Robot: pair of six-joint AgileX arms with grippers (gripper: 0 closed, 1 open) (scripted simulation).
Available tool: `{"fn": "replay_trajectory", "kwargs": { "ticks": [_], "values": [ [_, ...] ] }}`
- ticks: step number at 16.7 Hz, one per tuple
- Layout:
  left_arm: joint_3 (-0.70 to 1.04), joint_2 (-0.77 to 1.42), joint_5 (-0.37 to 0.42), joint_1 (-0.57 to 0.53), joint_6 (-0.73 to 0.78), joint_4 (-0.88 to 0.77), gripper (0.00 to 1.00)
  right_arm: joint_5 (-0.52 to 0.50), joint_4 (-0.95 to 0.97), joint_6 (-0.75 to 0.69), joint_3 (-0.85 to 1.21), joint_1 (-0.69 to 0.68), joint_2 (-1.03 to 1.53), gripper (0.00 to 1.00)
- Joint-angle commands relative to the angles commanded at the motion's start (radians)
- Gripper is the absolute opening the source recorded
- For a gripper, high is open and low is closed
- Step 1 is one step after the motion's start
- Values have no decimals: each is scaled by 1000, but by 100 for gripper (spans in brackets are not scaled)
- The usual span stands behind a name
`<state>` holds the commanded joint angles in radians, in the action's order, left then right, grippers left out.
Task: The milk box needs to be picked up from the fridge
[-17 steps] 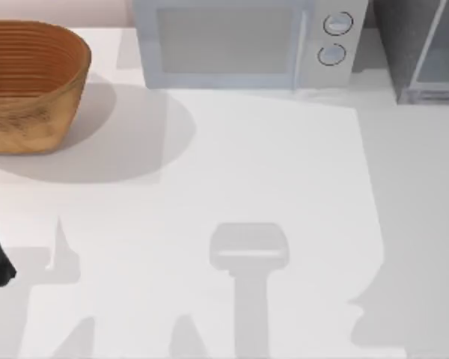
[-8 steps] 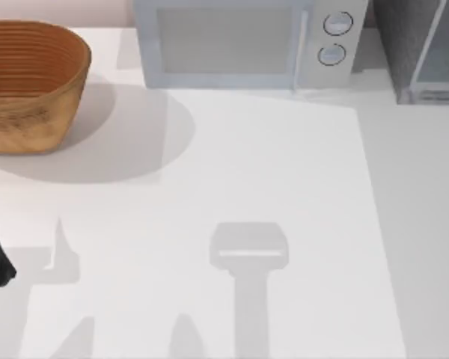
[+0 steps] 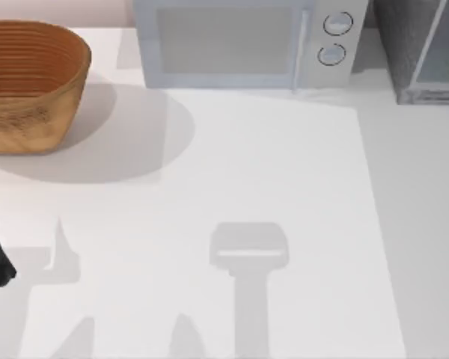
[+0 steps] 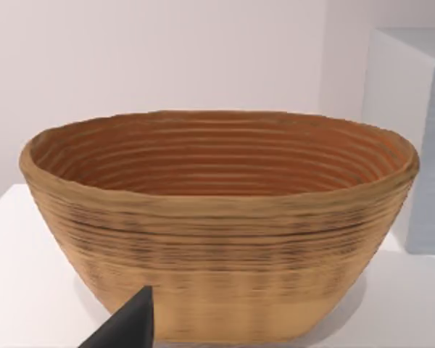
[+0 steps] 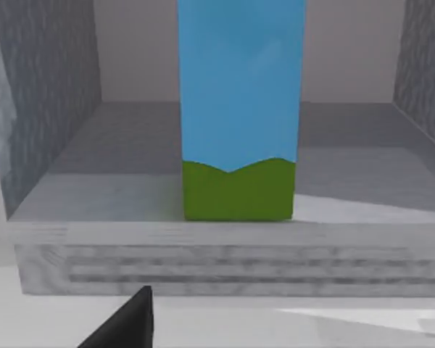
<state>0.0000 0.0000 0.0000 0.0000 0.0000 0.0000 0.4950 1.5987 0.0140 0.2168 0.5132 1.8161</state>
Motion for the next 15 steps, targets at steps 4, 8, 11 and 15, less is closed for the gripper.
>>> {"fn": "replay_trajectory", "kwargs": {
  "ticks": [4, 8, 11, 15],
  "values": [
    [0, 0, 0, 0, 0, 0, 100, -84, -97, -7, 193, -75, 98, 100],
    [0, 0, 0, 0, 0, 0, 100, -197, -247, -5, 490, -183, 218, 100],
    [0, 0, 0, 0, 0, 0, 100, -269, -346, -2, 643, -254, 282, 100],
    [0, 0, 0, 0, 0, 0, 100, -304, -395, -2, 703, -288, 304, 100]
  ]
}}
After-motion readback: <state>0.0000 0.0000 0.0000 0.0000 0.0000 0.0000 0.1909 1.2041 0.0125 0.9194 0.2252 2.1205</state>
